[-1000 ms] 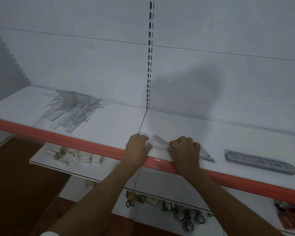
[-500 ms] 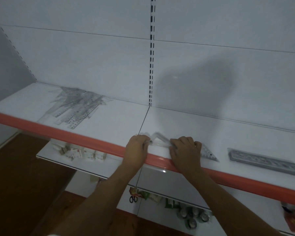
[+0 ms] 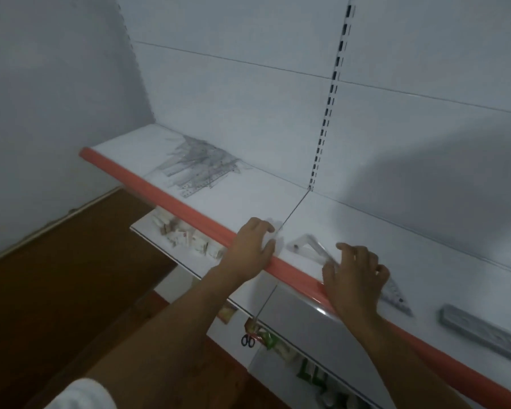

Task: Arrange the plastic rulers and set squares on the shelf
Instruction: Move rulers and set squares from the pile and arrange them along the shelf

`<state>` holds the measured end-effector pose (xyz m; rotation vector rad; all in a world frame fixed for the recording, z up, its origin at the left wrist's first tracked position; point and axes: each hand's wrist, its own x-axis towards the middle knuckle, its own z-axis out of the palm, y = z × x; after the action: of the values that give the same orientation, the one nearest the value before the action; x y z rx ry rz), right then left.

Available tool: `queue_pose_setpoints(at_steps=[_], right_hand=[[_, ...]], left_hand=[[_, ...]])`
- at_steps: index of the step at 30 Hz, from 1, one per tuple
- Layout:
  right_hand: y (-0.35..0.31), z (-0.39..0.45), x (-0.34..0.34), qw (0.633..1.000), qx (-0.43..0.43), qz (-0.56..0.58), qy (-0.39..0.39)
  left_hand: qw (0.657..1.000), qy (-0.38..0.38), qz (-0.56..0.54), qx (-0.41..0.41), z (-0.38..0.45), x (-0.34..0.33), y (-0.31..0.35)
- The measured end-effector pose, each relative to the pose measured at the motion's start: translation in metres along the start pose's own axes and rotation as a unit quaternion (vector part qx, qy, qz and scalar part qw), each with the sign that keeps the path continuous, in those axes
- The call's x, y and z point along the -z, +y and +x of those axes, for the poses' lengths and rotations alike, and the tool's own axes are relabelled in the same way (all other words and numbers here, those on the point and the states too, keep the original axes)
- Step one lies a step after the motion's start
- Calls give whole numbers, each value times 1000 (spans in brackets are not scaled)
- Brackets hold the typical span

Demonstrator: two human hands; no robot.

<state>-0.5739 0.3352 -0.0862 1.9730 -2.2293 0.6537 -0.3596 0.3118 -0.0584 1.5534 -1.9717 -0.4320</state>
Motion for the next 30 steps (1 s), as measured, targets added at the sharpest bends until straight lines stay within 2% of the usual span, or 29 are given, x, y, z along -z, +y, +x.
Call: queue_pose_setpoints(at_steps=[2, 5, 11, 15, 19, 24, 30], right_hand=[[-17, 5, 5, 999, 3, 24, 21], [-80, 23, 14, 994, 77, 80, 24], [-258, 52, 13, 957, 221, 172, -76], [-360, 45, -4, 927, 299, 181, -136], [-449, 37, -17, 905, 365, 161, -146], [-522, 38, -36, 882, 410, 171, -157], [-579, 69, -78, 876, 416, 171, -176]], left_hand=[[999, 25, 22, 26, -6, 27, -15], [997, 27, 46, 65, -14, 70, -42], [986, 67, 92, 122, -46, 173, -106], [972, 81, 121, 185, -79, 241, -154], [948, 120, 147, 255, -103, 299, -196], [935, 119, 160, 293, -113, 340, -242], [937, 89, 154, 300, -87, 358, -303]])
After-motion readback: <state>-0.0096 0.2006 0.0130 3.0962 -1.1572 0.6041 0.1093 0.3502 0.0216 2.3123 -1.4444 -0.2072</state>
